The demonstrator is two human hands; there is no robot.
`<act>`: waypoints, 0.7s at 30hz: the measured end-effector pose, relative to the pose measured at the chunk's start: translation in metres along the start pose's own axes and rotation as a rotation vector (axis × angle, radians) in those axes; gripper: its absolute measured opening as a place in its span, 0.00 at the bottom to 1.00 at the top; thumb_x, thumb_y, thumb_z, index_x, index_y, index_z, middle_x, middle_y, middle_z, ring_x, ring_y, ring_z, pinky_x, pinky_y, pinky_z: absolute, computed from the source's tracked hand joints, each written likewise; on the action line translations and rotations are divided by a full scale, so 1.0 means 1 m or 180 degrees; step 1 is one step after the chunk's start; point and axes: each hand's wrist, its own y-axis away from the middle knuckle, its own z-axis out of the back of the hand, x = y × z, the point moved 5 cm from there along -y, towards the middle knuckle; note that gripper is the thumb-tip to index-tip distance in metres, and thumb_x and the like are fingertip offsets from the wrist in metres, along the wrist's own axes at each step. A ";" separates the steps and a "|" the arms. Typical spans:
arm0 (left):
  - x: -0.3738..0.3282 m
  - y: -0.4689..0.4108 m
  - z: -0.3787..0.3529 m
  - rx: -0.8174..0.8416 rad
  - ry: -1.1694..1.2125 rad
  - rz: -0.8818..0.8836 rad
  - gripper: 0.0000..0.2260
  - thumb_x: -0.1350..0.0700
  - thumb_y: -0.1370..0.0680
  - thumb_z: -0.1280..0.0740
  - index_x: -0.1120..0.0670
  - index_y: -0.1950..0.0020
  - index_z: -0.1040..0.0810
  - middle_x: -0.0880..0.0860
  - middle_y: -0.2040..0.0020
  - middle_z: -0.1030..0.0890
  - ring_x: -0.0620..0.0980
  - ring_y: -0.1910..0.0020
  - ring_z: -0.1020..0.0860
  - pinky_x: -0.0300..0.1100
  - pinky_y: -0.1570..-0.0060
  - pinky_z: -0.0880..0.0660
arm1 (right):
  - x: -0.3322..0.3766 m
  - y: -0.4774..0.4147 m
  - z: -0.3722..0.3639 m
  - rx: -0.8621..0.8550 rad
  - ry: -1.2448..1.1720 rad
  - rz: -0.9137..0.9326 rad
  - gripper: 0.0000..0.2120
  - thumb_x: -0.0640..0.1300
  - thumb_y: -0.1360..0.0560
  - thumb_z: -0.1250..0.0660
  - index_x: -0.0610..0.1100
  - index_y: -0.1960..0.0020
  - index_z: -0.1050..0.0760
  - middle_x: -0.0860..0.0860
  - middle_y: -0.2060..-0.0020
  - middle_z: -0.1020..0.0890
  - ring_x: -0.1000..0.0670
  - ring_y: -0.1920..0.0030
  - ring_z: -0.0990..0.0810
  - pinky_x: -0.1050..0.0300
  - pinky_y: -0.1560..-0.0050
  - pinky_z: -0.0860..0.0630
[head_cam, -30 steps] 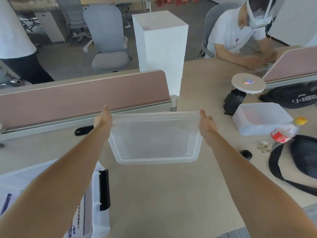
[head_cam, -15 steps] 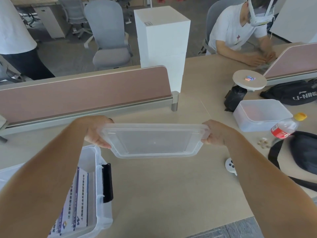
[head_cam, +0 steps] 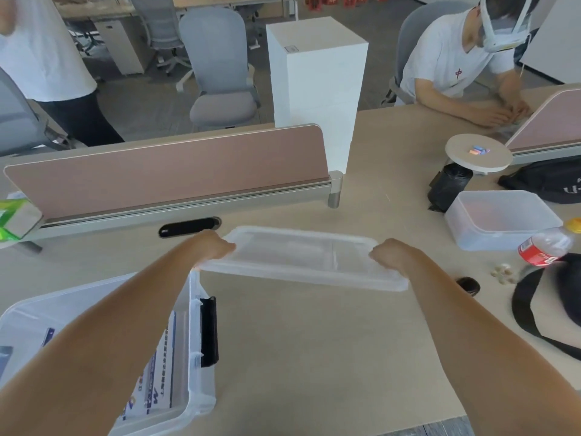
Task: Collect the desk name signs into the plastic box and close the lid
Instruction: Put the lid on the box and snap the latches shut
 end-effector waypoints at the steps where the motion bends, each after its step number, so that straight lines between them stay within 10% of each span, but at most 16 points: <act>1: -0.001 -0.002 0.005 -0.0216 0.0033 -0.0143 0.23 0.43 0.22 0.36 0.62 0.40 0.25 0.58 0.52 0.22 0.55 0.56 0.25 0.43 0.58 0.28 | 0.001 -0.002 0.002 -0.0119 -0.0172 0.0030 0.15 0.45 0.20 0.41 0.34 0.41 0.28 0.41 0.50 0.22 0.40 0.52 0.22 0.53 0.52 0.28; 5: 0.009 -0.004 0.023 -0.0952 0.0268 -0.0258 0.23 0.41 0.22 0.41 0.61 0.47 0.24 0.57 0.60 0.22 0.57 0.62 0.22 0.40 0.72 0.34 | 0.014 0.003 0.002 -0.0608 -0.0768 0.0131 0.15 0.50 0.20 0.40 0.37 0.54 0.29 0.43 0.64 0.23 0.45 0.68 0.27 0.57 0.65 0.31; 10: 0.055 0.001 0.041 -0.1502 0.0581 -0.0364 0.24 0.41 0.19 0.46 0.61 0.44 0.25 0.61 0.49 0.21 0.63 0.49 0.22 0.49 0.53 0.28 | 0.053 0.014 -0.002 -0.1159 -0.1163 0.0462 0.22 0.57 0.24 0.44 0.38 0.45 0.27 0.38 0.57 0.17 0.38 0.61 0.17 0.47 0.58 0.20; 21: 0.239 0.028 0.067 -0.1792 0.0547 0.0073 0.16 0.60 0.17 0.53 0.62 0.33 0.34 0.64 0.43 0.25 0.65 0.47 0.24 0.52 0.48 0.27 | 0.173 0.114 -0.090 -0.1058 -0.0282 0.1236 0.23 0.55 0.17 0.47 0.35 0.38 0.31 0.35 0.45 0.20 0.35 0.44 0.20 0.48 0.50 0.24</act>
